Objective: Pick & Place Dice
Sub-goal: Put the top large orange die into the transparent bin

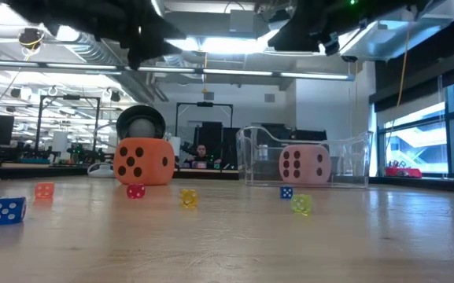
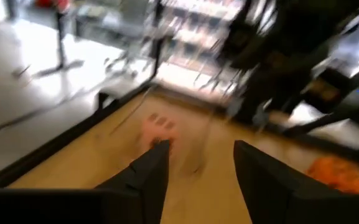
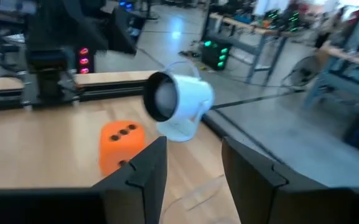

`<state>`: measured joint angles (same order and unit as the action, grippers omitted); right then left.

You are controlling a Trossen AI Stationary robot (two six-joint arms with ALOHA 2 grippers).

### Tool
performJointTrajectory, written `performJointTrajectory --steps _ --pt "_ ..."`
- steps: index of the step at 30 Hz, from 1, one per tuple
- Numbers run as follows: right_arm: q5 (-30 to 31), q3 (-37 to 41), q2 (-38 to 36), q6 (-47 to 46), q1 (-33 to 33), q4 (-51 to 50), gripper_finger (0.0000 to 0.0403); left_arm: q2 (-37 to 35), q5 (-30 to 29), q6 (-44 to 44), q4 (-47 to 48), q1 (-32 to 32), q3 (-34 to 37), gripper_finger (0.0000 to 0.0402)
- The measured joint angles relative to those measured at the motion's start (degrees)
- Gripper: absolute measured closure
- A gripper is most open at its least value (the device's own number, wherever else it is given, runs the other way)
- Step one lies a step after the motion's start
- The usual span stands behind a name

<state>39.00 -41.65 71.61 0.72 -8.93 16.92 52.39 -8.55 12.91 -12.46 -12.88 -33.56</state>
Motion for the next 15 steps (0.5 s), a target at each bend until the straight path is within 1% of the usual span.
performJointTrajectory --steps 3,6,8,10,12,15 --pt "3.3 0.0 -1.5 1.7 -0.5 -2.3 0.0250 0.0 -5.1 1.9 14.8 0.0 -7.2 0.0212" --pt "6.3 0.0 -3.1 2.3 -0.6 -6.2 0.0249 0.0 -7.2 4.0 23.2 -0.1 -13.1 0.0211" --pt "8.4 0.0 -4.1 2.1 -0.6 -9.2 0.0249 0.0 -6.4 5.5 27.7 -0.7 -16.7 0.0212" --pt "10.8 0.0 -4.8 1.6 -0.6 -12.1 0.0249 0.0 -4.1 5.8 31.2 -1.5 -19.5 0.0215" --pt "12.8 0.0 -5.5 1.4 -0.6 -15.3 0.0249 0.0 -1.0 2.3 33.3 -1.8 -21.2 0.0216" --pt "15.4 0.0 -6.1 0.9 -0.6 -19.4 0.0249 0.1 0.5 -2.4 34.3 -1.3 -22.0 0.0215"
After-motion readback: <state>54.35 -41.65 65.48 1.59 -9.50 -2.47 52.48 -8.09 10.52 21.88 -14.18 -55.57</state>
